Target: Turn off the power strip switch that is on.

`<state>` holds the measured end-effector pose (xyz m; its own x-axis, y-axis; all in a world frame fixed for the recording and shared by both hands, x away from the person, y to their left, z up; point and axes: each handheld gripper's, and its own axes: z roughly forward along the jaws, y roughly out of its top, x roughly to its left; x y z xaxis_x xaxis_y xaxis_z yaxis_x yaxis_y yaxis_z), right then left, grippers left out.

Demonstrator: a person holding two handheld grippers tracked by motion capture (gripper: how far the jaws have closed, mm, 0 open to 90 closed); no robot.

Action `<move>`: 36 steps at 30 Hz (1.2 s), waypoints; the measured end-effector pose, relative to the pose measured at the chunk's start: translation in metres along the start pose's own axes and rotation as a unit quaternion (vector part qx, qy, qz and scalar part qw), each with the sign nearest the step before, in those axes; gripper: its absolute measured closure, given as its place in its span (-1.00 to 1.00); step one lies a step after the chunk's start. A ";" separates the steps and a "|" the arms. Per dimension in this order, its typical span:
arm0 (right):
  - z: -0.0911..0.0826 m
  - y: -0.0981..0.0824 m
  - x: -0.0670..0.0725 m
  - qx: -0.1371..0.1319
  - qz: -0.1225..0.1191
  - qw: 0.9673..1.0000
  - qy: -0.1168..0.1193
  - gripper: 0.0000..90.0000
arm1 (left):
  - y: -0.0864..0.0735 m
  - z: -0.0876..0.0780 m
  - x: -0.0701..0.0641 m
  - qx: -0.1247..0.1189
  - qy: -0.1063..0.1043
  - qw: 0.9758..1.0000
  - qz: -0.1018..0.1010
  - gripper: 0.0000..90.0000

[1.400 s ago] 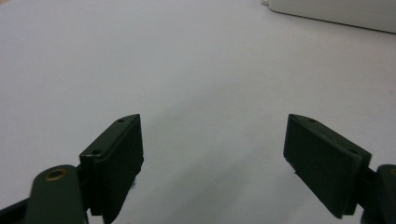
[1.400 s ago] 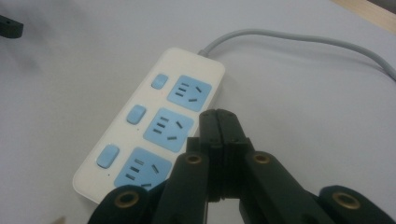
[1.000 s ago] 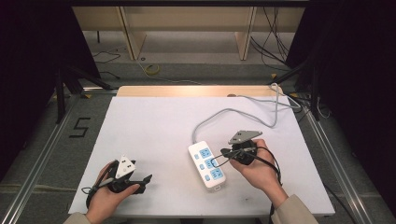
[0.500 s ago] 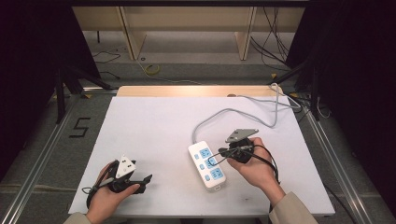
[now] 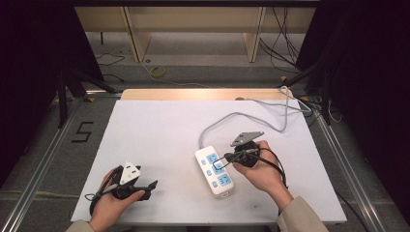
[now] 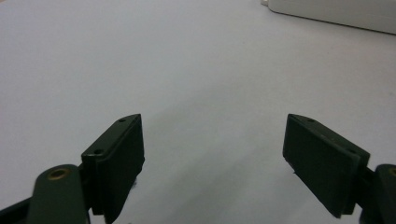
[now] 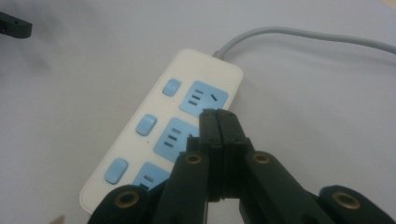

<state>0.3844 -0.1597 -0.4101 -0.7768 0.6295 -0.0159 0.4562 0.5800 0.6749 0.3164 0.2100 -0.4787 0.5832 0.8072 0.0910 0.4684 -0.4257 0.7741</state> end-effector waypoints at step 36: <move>0.020 0.016 0.005 0.027 -0.008 1.000 0.006 1.00 | 0.001 -0.001 -0.001 -0.007 0.000 1.000 0.001 -0.53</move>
<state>0.3965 -0.1373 -0.4141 -0.7894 0.6136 -0.0181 0.4657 0.6179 0.6335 0.3161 0.2092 -0.4772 0.5849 0.8058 0.0924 0.4572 -0.4217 0.7830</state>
